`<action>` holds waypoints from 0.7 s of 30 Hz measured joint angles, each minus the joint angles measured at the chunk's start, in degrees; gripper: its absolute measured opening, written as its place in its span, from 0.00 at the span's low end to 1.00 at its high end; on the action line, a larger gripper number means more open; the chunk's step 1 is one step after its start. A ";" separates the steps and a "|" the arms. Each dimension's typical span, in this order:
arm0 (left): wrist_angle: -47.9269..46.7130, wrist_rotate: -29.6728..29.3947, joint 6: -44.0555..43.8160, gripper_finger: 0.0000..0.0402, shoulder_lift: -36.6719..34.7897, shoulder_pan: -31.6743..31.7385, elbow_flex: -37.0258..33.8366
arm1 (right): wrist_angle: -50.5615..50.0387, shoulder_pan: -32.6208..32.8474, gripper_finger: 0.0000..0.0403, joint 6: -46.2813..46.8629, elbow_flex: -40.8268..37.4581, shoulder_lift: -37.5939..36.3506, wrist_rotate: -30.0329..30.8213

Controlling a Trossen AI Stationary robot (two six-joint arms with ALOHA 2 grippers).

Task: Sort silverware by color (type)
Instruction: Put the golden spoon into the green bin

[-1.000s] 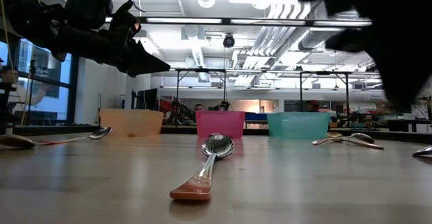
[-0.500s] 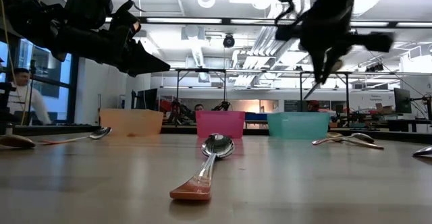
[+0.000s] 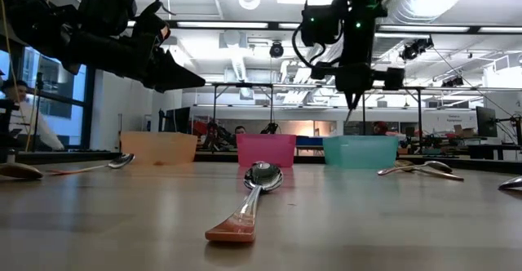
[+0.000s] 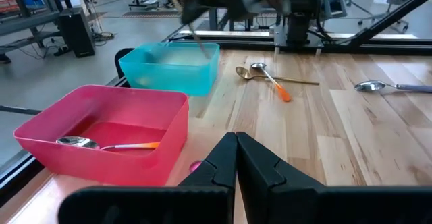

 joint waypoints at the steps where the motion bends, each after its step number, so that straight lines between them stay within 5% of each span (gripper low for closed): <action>1: -0.11 0.00 0.00 0.00 0.00 0.00 0.00 | 1.82 -1.23 0.00 -2.30 0.00 0.00 -0.14; 12: -1.43 0.00 1.02 0.00 0.00 0.00 0.00 | 10.92 -10.73 0.00 -15.05 -4.07 0.00 -5.95; 21: -0.83 0.00 0.96 0.00 0.00 0.00 0.00 | 31.33 -15.00 0.00 -26.60 -14.96 0.04 -11.73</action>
